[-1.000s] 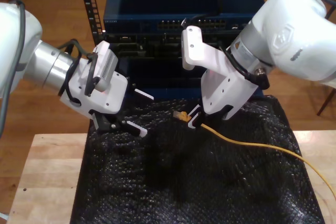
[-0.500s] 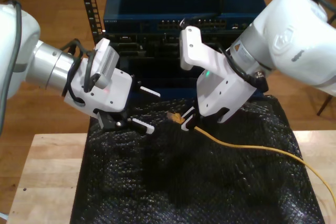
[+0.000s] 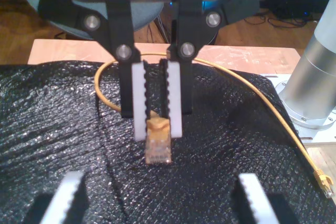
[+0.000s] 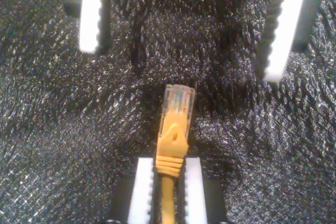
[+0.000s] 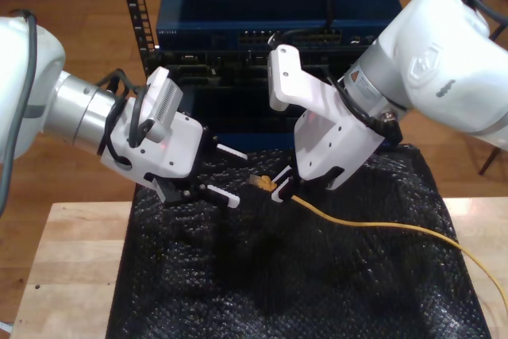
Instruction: Grab the cable and plug it in
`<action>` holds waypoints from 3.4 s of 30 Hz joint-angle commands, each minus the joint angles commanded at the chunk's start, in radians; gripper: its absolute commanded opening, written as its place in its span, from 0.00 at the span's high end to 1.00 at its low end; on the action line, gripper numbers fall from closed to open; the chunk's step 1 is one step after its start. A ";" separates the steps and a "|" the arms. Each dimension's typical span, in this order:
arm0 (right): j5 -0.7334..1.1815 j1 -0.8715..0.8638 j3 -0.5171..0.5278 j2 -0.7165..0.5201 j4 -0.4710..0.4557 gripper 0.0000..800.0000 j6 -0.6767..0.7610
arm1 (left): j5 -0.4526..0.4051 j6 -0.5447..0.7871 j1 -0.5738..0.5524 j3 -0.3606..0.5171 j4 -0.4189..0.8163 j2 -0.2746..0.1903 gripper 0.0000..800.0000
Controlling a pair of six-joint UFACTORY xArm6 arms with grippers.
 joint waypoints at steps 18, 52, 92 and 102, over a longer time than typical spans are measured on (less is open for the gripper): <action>0.000 0.017 0.005 0.000 0.002 0.99 -0.028 | 0.044 0.017 -0.006 0.012 -0.002 -0.008 0.37; 0.000 0.040 0.005 -0.003 0.002 0.99 -0.029 | -0.026 0.009 -0.005 0.043 -0.015 -0.031 0.59; 0.000 0.040 0.006 -0.003 0.003 0.97 -0.029 | -0.028 0.008 -0.003 0.069 -0.040 -0.048 0.93; 0.000 0.038 0.003 -0.015 0.002 0.17 -0.055 | -0.035 0.009 -0.002 0.074 -0.040 -0.063 0.98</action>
